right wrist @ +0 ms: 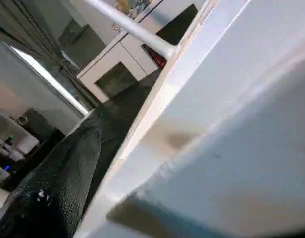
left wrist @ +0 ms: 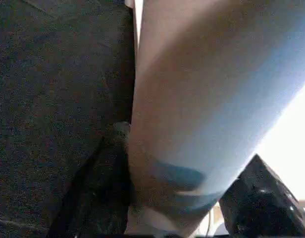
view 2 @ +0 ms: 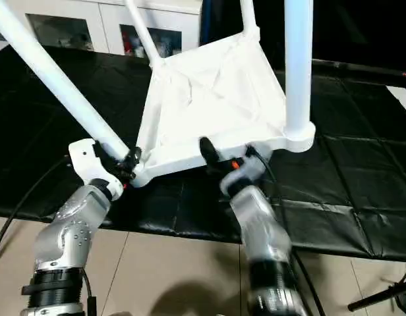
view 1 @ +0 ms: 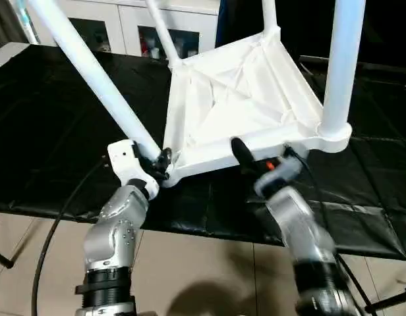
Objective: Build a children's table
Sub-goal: Flip table
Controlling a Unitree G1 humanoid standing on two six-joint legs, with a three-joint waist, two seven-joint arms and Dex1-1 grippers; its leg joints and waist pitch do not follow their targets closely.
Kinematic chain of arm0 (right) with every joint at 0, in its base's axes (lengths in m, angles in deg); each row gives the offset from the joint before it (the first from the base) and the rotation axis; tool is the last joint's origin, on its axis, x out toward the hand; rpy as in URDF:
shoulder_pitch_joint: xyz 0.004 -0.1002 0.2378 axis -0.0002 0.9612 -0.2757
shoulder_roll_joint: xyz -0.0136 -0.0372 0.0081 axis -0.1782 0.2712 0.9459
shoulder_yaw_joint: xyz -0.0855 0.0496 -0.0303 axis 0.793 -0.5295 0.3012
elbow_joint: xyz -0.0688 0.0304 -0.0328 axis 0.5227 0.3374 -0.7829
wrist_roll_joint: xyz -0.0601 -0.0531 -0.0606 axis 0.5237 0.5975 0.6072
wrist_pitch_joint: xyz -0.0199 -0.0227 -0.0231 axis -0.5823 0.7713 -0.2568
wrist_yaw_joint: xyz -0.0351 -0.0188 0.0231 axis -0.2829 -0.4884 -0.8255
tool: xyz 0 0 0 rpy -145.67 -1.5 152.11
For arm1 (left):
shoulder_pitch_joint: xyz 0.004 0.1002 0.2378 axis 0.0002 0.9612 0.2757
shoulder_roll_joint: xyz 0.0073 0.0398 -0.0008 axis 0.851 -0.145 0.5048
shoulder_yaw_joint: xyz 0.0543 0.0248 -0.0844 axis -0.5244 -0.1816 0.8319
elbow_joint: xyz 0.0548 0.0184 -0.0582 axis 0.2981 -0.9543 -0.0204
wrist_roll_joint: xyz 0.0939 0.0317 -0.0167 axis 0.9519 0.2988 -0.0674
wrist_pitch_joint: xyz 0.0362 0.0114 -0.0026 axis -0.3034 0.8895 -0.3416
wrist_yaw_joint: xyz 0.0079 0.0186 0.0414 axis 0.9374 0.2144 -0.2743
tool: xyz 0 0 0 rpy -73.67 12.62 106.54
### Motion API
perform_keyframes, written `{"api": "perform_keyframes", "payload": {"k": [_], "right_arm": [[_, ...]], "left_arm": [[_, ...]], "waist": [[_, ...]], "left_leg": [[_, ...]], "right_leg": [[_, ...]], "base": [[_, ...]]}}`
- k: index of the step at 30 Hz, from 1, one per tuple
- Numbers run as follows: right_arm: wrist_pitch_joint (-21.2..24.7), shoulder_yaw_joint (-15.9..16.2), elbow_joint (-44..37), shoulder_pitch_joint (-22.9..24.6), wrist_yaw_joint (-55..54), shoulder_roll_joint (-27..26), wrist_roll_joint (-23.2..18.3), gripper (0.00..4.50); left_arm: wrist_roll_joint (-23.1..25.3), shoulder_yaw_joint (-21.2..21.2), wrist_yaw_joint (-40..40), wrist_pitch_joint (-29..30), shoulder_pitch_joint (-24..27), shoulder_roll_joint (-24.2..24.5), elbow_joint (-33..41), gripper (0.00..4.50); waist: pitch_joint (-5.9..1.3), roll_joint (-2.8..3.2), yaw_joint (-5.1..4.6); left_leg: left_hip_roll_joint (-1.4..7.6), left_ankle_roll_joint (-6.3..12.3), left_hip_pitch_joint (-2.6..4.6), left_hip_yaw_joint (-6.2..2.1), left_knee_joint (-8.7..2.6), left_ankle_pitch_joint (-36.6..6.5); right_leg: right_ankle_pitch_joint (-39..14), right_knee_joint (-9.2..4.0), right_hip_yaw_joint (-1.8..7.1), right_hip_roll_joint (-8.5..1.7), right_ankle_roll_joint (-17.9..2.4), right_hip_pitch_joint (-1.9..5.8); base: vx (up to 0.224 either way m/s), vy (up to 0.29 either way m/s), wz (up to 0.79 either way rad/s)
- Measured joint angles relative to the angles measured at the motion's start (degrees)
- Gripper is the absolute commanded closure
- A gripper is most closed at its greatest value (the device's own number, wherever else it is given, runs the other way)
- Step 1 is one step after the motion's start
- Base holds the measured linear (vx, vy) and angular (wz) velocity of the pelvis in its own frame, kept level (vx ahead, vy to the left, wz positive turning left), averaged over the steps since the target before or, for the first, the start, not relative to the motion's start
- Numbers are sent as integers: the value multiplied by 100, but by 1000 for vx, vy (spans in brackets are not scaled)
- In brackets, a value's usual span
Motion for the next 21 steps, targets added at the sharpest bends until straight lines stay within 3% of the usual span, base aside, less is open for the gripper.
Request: {"api": "perform_keyframes", "payload": {"k": [8,16,21], "right_arm": [[-216,-624,1119,-824,-196,-117,-413,59],[-429,-786,1526,-1027,-129,-110,-423,125],[-507,-849,1634,-1082,-86,-100,-422,157]], "left_arm": [[1,-169,-197,165,-69,-42,32,234],[14,-186,-208,244,-71,-43,100,234],[26,-213,-209,244,-75,-43,124,234]], "waist": [[1,-2,-27],[1,-2,-22],[1,-2,-11]], "left_leg": [[4,2,0,7,6,1],[5,4,-3,10,19,2],[5,6,-46,10,53,1]], "right_leg": [[2,14,1,0,-5,-9],[2,25,1,0,-7,-33],[-5,76,4,-3,-19,-88]], "base": [[0,0,0],[0,0,0],[0,0,0]]}}
